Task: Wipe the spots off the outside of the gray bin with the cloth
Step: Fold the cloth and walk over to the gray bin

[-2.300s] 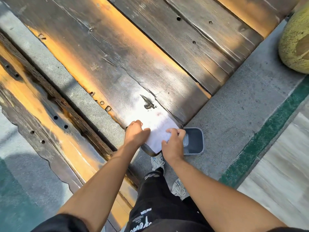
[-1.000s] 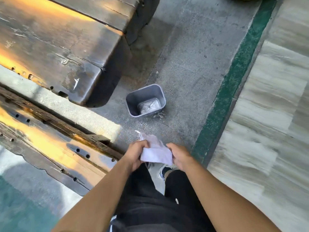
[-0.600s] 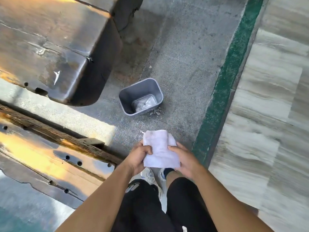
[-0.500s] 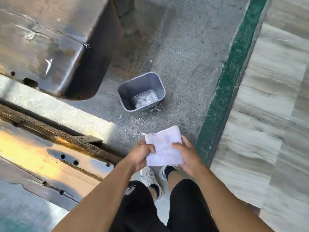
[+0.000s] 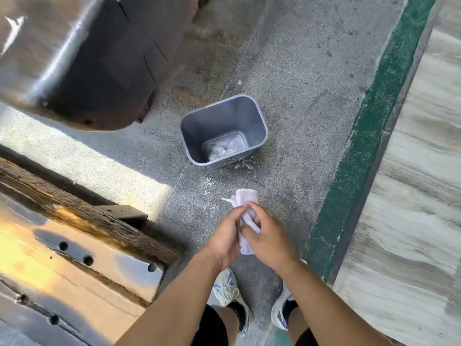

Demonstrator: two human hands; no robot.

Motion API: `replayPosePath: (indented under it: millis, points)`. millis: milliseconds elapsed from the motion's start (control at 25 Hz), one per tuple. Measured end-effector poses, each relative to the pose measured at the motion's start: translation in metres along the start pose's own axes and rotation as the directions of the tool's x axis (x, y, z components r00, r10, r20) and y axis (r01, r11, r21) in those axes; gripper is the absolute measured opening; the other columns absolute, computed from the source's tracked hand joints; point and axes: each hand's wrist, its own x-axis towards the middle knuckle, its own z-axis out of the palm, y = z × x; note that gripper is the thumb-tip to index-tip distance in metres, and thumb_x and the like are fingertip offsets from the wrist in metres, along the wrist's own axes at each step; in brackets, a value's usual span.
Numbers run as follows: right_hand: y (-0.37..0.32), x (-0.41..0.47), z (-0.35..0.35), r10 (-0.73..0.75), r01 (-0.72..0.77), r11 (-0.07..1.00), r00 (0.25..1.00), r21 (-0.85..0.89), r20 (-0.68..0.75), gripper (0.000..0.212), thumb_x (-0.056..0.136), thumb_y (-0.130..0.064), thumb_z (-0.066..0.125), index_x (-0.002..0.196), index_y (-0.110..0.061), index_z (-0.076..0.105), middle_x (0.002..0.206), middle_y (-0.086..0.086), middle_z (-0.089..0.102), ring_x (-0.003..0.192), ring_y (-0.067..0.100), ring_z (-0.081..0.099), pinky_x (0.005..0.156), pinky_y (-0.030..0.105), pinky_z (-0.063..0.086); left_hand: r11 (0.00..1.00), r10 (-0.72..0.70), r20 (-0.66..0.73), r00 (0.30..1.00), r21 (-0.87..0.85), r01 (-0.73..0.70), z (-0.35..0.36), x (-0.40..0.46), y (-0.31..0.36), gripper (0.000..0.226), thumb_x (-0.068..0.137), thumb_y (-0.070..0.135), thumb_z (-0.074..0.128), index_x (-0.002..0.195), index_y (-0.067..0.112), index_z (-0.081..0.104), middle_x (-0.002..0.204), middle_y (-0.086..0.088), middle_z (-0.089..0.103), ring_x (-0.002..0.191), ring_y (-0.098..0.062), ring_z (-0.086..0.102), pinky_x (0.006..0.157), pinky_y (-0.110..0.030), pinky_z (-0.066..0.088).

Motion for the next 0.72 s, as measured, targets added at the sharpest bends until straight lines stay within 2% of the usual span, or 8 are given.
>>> replayPosePath:
  millis: [80, 160, 240, 360, 480, 600, 680, 720]
  points:
    - [0.007, 0.017, 0.005, -0.075, 0.083, 0.993, 0.992, -0.082, 0.105, 0.056, 0.084, -0.037, 0.062, 0.139, -0.036, 0.052, 0.114, -0.011, 0.058, 0.103, 0.012, 0.059, 0.09, 0.035, 0.051, 0.998, 0.022, -0.028, 0.999, -0.054, -0.024, -0.009, 0.026, -0.002, 0.04, 0.1, 0.044, 0.049, 0.093, 0.011, 0.071, 0.076, -0.004, 0.072, 0.069, -0.014, 0.071, 0.064, -0.025, 0.055]
    - [0.02, 0.039, 0.005, -0.105, 0.114, 0.993, 0.981, -0.043, 0.165, 0.049, 0.081, -0.041, 0.059, 0.13, -0.035, 0.059, 0.104, -0.01, 0.064, 0.092, 0.011, 0.063, 0.082, 0.033, 0.051, 0.993, 0.062, -0.094, 0.994, -0.093, -0.071, -0.018, 0.054, -0.005, 0.043, 0.096, 0.046, 0.058, 0.112, 0.007, 0.066, 0.083, -0.009, 0.072, 0.073, -0.019, 0.07, 0.065, -0.029, 0.058]
    - [0.038, 0.066, 0.001, -0.059, 0.048, 0.995, 0.989, 0.084, 0.138, 0.038, 0.082, -0.039, 0.058, 0.119, -0.033, 0.067, 0.093, -0.005, 0.072, 0.077, 0.01, 0.065, 0.072, 0.031, 0.052, 0.987, 0.106, -0.139, 0.985, -0.101, -0.121, -0.026, 0.082, -0.011, 0.045, 0.097, 0.035, 0.062, 0.132, 0.007, 0.056, 0.095, -0.018, 0.071, 0.076, -0.028, 0.071, 0.064, -0.038, 0.061]
    - [0.07, 0.112, -0.003, -0.047, 0.047, 0.987, 0.999, 0.154, -0.009, 0.017, 0.093, -0.023, 0.062, 0.11, -0.027, 0.061, 0.08, 0.004, 0.071, 0.064, 0.013, 0.061, 0.064, 0.033, 0.05, 0.971, 0.215, -0.117, 0.97, -0.082, -0.225, -0.024, 0.121, -0.01, 0.028, 0.103, 0.019, 0.053, 0.128, 0.007, 0.058, 0.102, -0.026, 0.066, 0.077, -0.032, 0.069, 0.068, -0.049, 0.061]
    - [0.095, 0.155, -0.008, -0.126, 0.122, 0.991, 0.985, -0.046, -0.121, 0.028, 0.089, -0.027, 0.069, 0.113, -0.024, 0.055, 0.095, 0.006, 0.061, 0.08, 0.021, 0.063, 0.074, 0.033, 0.049, 0.961, 0.256, -0.109, 0.961, -0.078, -0.265, -0.014, 0.159, -0.002, 0.023, 0.104, 0.013, 0.049, 0.123, 0.011, 0.062, 0.107, -0.02, 0.073, 0.082, -0.029, 0.073, 0.071, -0.044, 0.062]
    - [0.106, 0.192, -0.016, -0.146, 0.132, 0.985, 0.981, -0.109, -0.125, 0.047, 0.082, -0.034, 0.076, 0.122, -0.023, 0.055, 0.118, 0.005, 0.055, 0.103, 0.023, 0.062, 0.09, 0.034, 0.05, 0.969, 0.243, -0.066, 0.968, -0.025, -0.245, 0.0, 0.181, 0.011, 0.031, 0.106, 0.024, 0.045, 0.104, 0.009, 0.072, 0.082, -0.008, 0.08, 0.068, -0.018, 0.076, 0.061, -0.03, 0.063]
    - [0.108, 0.216, -0.022, -0.146, 0.137, 0.987, 0.983, -0.087, -0.107, 0.053, 0.078, -0.038, 0.079, 0.123, -0.025, 0.052, 0.116, 0.004, 0.065, 0.104, 0.025, 0.063, 0.089, 0.035, 0.051, 0.96, 0.277, 0.0, 0.961, 0.041, -0.276, 0.009, 0.19, 0.024, 0.048, 0.106, 0.038, 0.042, 0.091, 0.011, 0.079, 0.07, -0.002, 0.078, 0.059, -0.013, 0.074, 0.058, -0.026, 0.061]
    - [0.109, 0.229, -0.025, -0.155, 0.147, 0.986, 0.982, -0.076, -0.109, 0.055, 0.077, -0.039, 0.079, 0.122, -0.028, 0.05, 0.113, 0.003, 0.067, 0.102, 0.025, 0.065, 0.087, 0.037, 0.052, 0.951, 0.299, 0.034, 0.954, 0.075, -0.301, 0.01, 0.195, 0.03, 0.051, 0.104, 0.045, 0.041, 0.094, 0.012, 0.078, 0.069, 0.0, 0.076, 0.059, -0.011, 0.072, 0.058, -0.025, 0.06]
